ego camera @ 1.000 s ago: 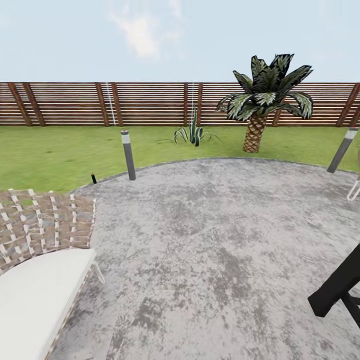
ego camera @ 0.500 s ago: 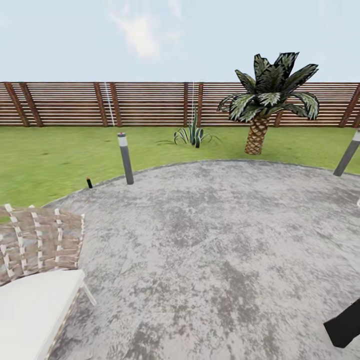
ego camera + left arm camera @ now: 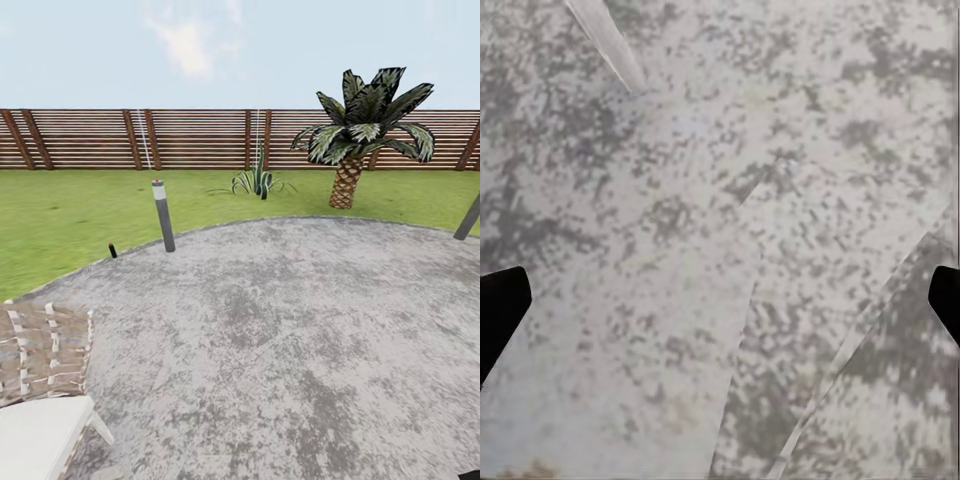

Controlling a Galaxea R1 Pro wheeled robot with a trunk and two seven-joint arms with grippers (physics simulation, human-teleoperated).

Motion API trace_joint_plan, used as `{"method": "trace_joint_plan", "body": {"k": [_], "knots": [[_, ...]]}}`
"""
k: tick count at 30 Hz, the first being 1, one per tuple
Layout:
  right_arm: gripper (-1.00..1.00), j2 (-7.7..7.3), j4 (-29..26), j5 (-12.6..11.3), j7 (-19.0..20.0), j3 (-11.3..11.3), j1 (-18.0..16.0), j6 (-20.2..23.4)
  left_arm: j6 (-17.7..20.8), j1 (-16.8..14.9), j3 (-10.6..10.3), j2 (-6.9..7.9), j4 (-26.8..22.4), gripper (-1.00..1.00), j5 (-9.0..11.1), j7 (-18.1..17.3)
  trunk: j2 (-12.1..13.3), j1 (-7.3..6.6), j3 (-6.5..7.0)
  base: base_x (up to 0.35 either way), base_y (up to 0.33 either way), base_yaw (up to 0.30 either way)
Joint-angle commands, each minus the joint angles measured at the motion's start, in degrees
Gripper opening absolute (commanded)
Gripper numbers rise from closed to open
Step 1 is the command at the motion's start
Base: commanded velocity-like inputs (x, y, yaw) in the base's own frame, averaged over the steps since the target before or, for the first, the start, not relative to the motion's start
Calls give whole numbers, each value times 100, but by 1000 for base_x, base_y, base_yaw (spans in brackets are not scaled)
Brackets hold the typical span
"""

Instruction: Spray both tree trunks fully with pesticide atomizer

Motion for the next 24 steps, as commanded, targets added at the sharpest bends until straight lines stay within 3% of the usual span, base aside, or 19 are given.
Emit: {"method": "trace_joint_plan", "body": {"k": [1,24], "knots": [[100,0,3,7,-15,0,-3,-16,-20,-3,-5,0,6,100,9,15,-2,3,-5,340,0,0],[100,0,3,7,-15,0,-3,-16,-20,-3,-4,0,6,100,10,16,-2,3,-5,340,0,0]]}}
